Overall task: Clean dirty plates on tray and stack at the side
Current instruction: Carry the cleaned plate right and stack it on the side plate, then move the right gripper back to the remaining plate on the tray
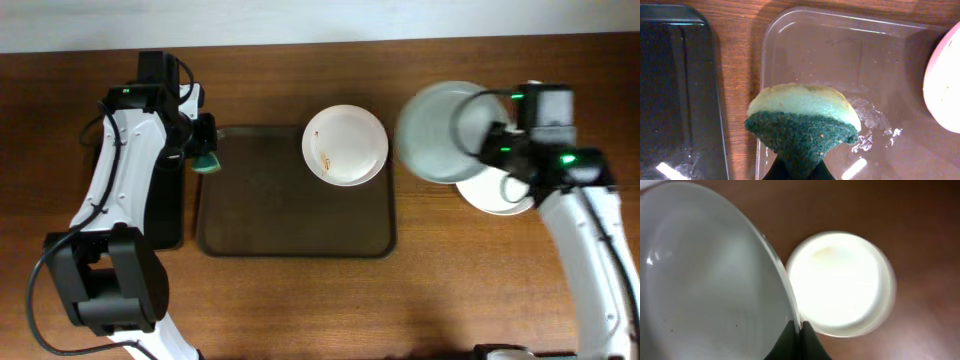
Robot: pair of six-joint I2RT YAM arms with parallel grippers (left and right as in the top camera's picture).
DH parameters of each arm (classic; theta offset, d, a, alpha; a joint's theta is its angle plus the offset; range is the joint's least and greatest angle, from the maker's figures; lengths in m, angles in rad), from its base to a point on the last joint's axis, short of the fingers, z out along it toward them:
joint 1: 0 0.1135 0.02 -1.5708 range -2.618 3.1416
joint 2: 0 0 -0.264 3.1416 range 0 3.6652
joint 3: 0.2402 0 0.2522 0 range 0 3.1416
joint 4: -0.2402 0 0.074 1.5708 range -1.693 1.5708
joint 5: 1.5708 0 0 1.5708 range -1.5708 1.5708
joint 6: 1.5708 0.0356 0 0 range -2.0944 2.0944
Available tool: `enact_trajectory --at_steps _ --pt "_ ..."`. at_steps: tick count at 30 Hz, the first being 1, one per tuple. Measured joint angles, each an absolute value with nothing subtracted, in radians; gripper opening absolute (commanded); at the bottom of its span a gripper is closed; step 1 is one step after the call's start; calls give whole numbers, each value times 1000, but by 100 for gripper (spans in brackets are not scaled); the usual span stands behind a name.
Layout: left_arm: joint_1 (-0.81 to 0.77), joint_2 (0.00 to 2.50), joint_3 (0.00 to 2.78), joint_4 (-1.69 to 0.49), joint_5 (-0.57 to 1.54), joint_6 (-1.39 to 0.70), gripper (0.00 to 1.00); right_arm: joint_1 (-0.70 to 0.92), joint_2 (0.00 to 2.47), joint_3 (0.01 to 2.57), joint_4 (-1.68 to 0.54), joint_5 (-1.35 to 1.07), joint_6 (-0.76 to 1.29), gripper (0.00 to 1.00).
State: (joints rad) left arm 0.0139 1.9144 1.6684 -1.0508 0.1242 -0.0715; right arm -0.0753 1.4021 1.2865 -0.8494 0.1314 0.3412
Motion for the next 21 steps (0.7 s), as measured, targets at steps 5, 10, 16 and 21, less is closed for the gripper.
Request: enact_trajectory --at_steps 5,10,16,21 --pt "14 1914 1668 -1049 124 -72 1 -299 1550 1286 -883 84 344 4" --pt "14 1914 1668 -1047 124 -72 1 -409 1708 1284 -846 80 345 4" --pt "14 1914 1668 -1047 124 -72 0 -430 1822 1283 -810 80 341 35" --pt "14 1914 1668 -1046 124 -72 0 -386 1837 1285 -812 75 325 60"
